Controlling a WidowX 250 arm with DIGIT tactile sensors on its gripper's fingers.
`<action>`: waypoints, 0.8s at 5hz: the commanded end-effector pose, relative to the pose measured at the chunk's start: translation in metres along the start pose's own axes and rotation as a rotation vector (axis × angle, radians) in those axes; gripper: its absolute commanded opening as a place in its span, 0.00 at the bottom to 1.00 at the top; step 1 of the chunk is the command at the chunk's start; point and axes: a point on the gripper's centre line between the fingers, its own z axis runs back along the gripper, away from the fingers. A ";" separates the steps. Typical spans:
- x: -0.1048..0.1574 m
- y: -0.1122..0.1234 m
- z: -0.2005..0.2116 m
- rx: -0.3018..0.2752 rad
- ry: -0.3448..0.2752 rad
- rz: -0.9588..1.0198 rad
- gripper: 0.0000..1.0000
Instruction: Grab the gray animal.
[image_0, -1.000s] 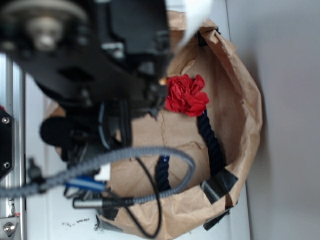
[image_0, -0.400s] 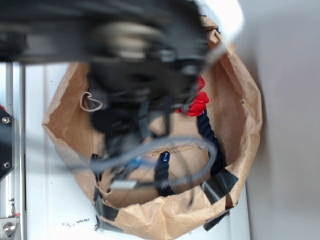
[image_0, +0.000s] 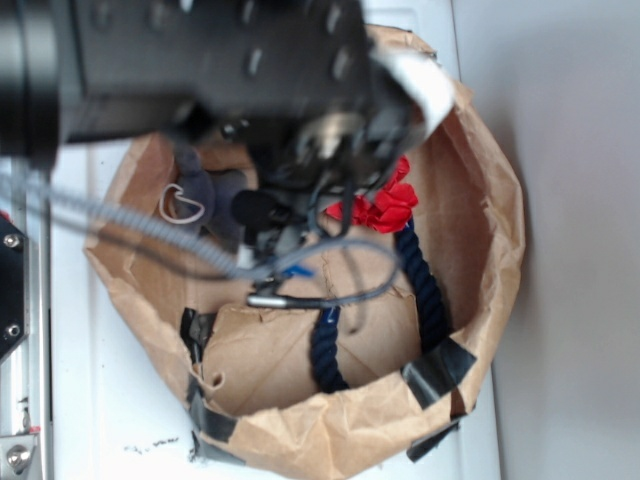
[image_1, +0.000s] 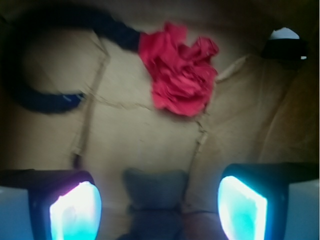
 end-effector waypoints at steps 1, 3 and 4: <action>0.005 -0.009 -0.045 0.047 0.039 -0.129 1.00; 0.008 -0.013 -0.053 0.010 0.136 -0.187 1.00; 0.020 -0.007 -0.054 -0.015 0.178 -0.178 1.00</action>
